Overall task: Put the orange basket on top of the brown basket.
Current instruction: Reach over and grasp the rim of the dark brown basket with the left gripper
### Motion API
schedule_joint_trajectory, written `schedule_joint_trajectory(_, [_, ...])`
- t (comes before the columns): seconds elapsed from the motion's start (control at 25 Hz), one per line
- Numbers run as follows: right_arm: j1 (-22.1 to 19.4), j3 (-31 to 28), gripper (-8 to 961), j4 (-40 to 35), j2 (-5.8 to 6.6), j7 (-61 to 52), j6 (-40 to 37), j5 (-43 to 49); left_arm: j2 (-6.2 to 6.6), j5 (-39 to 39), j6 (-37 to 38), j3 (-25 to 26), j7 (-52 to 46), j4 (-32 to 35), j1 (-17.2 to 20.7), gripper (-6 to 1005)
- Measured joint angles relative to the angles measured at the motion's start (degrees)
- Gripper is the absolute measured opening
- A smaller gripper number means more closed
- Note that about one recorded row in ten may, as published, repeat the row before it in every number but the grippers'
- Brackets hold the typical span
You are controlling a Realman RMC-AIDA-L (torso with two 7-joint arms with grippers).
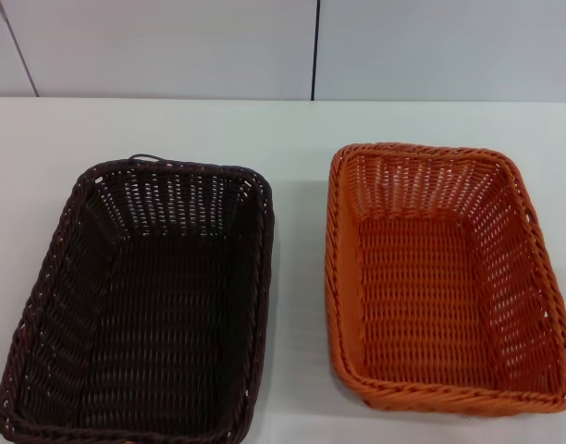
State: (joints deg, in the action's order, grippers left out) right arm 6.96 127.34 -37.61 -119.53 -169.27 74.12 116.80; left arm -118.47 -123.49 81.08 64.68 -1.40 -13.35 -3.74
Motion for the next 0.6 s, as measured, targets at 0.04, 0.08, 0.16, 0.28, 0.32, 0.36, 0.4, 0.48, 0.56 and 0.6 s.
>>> schedule_joint_trajectory(0.04, [-0.01,0.00,776,0.01,0.00,0.00,-0.15,-0.50,0.00,0.00,-0.07,0.00,0.00,0.00,0.00,781])
schedule_joint_trajectory(0.08, [-0.01,0.00,776,0.27,0.00,0.00,-0.32,-1.68,0.06,0.00,-0.40,-0.02,0.00,-0.04,-0.12,780])
schedule_joint_trajectory(0.16, [0.01,0.00,776,0.53,0.00,0.00,-0.35,-2.28,0.10,0.00,-0.44,-0.03,0.00,-0.08,-0.17,777])
schedule_joint_trajectory(0.28, [0.06,0.03,776,1.36,0.04,0.00,-0.37,-2.83,0.32,-0.67,0.21,-0.82,0.06,-1.15,-0.10,772])
schedule_joint_trajectory(0.32, [0.05,0.05,776,1.52,0.03,0.00,-0.39,-2.84,0.32,-0.67,0.21,-0.82,0.06,-1.15,-0.10,771])
schedule_joint_trajectory(0.36, [0.03,0.06,777,1.63,0.03,0.00,-0.40,-2.95,0.52,-1.30,0.21,-1.31,0.06,-1.67,0.06,769])
schedule_joint_trajectory(0.4, [0.04,0.07,777,1.73,0.03,-0.01,-0.42,-3.08,1.25,-2.95,-0.19,-2.11,0.07,-3.32,0.45,768])
schedule_joint_trajectory(0.48, [0.24,0.07,777,1.86,0.15,-0.02,-0.61,-3.52,4.19,-7.55,-3.84,-2.70,-0.03,-10.67,2.41,765])
schedule_joint_trajectory(0.56, [0.28,0.05,777,1.88,0.21,-0.03,-0.72,-3.54,6.11,-9.53,-7.34,-2.50,-0.05,-16.24,4.04,762])
schedule_joint_trajectory(0.6, [0.34,0.00,777,1.91,0.24,-0.03,-0.89,-3.55,6.95,-10.20,-8.99,-2.28,-0.01,-18.87,4.72,760])
